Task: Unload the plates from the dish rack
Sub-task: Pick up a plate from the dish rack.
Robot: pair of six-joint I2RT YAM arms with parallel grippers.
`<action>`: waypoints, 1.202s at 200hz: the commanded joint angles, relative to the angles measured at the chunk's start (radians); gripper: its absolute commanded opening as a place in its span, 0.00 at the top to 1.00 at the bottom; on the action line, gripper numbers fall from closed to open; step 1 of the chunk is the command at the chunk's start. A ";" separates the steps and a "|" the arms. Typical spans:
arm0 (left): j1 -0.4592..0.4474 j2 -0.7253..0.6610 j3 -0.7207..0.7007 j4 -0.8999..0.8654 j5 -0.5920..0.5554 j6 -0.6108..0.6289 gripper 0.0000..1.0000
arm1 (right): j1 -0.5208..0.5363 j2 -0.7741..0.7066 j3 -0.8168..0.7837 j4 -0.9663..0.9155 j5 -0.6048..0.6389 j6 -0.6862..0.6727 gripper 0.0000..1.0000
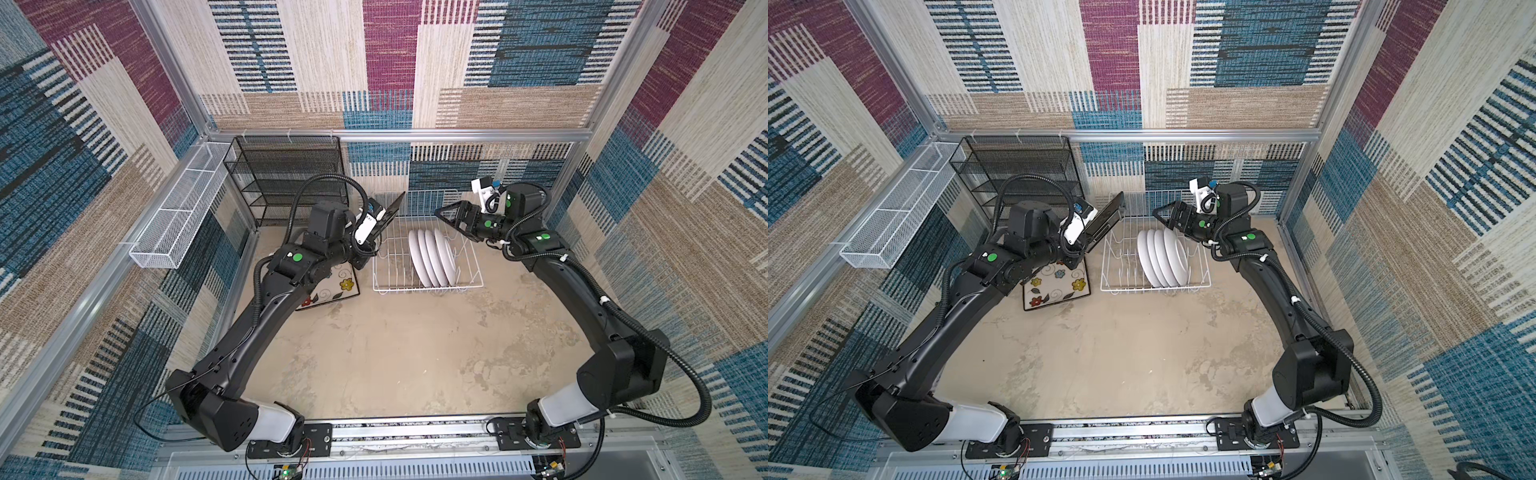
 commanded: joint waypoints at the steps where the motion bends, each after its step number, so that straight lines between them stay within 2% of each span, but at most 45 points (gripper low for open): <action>1: -0.009 -0.037 -0.033 0.289 -0.040 0.158 1.00 | 0.001 0.029 0.029 0.017 -0.079 0.052 0.00; 34: -0.032 -0.070 -0.113 0.340 -0.057 0.274 1.00 | 0.001 0.066 0.053 0.019 -0.132 0.064 0.05; 82: -0.086 -0.095 -0.239 0.483 -0.144 0.457 1.00 | 0.001 0.077 0.057 0.016 -0.136 0.066 0.04; 123: -0.112 -0.112 -0.303 0.569 -0.168 0.538 1.00 | 0.001 0.093 0.049 0.002 -0.168 0.066 0.06; 148: -0.132 -0.113 -0.368 0.669 -0.200 0.613 1.00 | 0.002 0.109 0.041 0.003 -0.194 0.067 0.12; 205: -0.177 -0.094 -0.433 0.737 -0.201 0.772 1.00 | 0.011 0.144 0.054 -0.027 -0.218 0.063 0.18; 240: -0.205 -0.088 -0.488 0.844 -0.217 0.859 1.00 | 0.018 0.167 0.057 -0.061 -0.226 0.060 0.27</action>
